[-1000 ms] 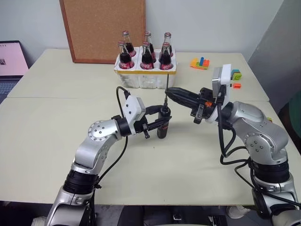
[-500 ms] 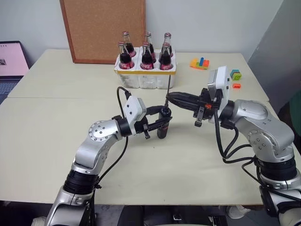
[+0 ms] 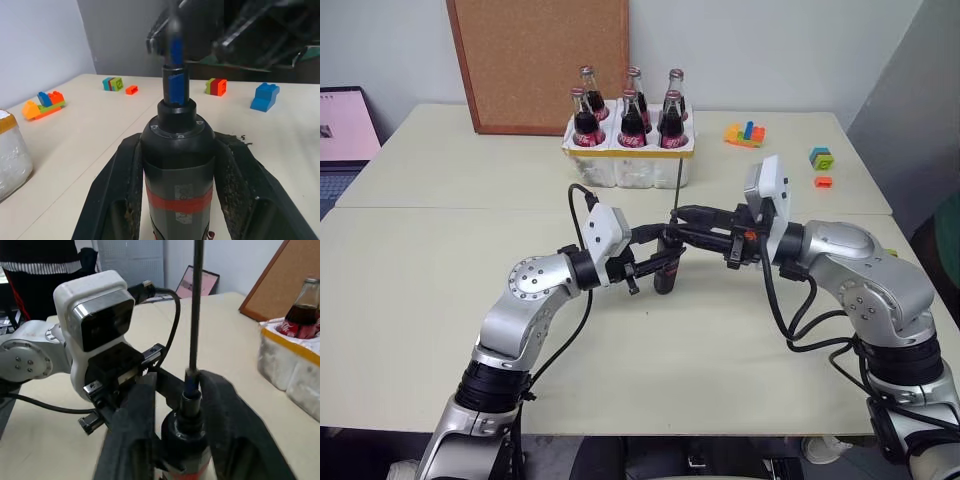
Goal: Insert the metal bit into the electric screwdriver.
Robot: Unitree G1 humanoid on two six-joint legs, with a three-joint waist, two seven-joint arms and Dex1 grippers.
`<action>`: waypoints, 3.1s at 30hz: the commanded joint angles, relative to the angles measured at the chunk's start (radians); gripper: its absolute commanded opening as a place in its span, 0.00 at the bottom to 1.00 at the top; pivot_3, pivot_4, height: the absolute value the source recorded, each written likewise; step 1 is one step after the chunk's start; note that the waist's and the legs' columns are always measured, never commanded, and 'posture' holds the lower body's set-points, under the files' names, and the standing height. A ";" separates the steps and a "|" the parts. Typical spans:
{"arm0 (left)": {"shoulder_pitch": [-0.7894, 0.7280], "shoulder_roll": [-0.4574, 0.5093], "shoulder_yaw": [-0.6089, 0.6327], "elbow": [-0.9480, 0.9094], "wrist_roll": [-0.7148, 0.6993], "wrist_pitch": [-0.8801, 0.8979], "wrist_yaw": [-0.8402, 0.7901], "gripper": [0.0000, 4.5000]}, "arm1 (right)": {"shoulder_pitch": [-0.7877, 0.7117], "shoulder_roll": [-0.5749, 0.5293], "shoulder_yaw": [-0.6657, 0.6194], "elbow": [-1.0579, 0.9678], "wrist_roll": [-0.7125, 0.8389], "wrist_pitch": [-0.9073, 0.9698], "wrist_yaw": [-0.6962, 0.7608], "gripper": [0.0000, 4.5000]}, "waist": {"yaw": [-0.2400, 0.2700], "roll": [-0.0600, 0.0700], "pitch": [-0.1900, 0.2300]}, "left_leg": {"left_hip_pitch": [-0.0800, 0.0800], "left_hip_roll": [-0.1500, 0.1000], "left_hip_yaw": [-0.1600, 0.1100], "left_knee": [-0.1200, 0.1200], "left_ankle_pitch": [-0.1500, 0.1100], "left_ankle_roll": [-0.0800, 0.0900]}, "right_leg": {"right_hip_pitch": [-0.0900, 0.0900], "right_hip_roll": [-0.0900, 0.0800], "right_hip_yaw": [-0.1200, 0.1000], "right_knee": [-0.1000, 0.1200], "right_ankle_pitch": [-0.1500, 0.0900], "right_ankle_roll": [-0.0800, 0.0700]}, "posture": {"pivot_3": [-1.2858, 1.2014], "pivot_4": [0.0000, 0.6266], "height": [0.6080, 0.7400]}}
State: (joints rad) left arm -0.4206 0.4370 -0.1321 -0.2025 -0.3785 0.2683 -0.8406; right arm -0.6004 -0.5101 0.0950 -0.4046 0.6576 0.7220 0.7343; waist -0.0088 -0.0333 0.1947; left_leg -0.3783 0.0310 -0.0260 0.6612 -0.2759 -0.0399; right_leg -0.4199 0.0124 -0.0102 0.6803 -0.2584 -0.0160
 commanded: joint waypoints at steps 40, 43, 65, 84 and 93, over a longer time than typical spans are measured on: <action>-0.489 0.052 -0.413 0.737 0.775 -0.576 -0.059 0.36 | 0.303 -0.523 -0.197 -0.316 -0.096 0.063 0.075 0.85 | 0.008 0.001 0.001 | -0.006 -0.003 0.003 0.001 -0.003 0.004 | -0.001 0.000 0.000 -0.007 -0.001 0.003 | 0.52 0.24 1.00; -0.506 0.011 -0.425 0.804 0.789 -0.615 -0.069 0.36 | 0.294 -0.505 -0.159 -0.324 -0.114 0.058 0.060 0.85 | 0.007 0.001 0.001 | -0.005 -0.003 0.004 0.001 -0.003 0.005 | -0.001 0.000 0.000 -0.006 -0.001 0.003 | 0.52 0.24 1.00; -0.506 -0.063 -0.364 0.881 0.791 -0.581 -0.090 0.99 | 0.259 -0.485 -0.156 -0.275 -0.182 0.030 0.038 0.85 | 0.009 0.001 0.000 | -0.003 -0.004 0.003 0.003 -0.003 0.004 | 0.000 0.000 0.000 -0.001 -0.001 0.003 | 0.52 0.24 1.00; -0.189 0.234 0.131 0.202 0.234 0.159 -0.317 0.99 | 0.399 -0.449 -0.369 -0.235 -0.146 -0.036 0.054 0.85 | -0.001 0.001 0.000 | -0.003 0.000 0.002 0.003 -0.002 0.004 | -0.001 0.000 0.000 0.001 -0.001 0.002 | 0.52 0.24 1.00; 0.090 0.452 0.303 0.022 0.148 0.243 -0.313 0.99 | 0.574 -0.439 -0.595 -0.256 -0.076 -0.069 0.138 0.85 | 0.006 0.001 0.000 | 0.000 0.000 0.002 0.003 -0.002 0.004 | 0.001 -0.003 0.000 0.000 -0.001 0.002 | 0.52 0.24 1.00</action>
State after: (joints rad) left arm -0.3498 0.8655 0.1271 -0.1229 -0.2030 0.5093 -1.1551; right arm -0.0355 -0.9375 -0.4317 -0.6471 0.5654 0.6822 0.8492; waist -0.0030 -0.0319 0.1943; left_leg -0.3784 0.0310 -0.0234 0.6645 -0.2782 -0.0359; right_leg -0.4188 0.0087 -0.0100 0.6806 -0.2596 -0.0135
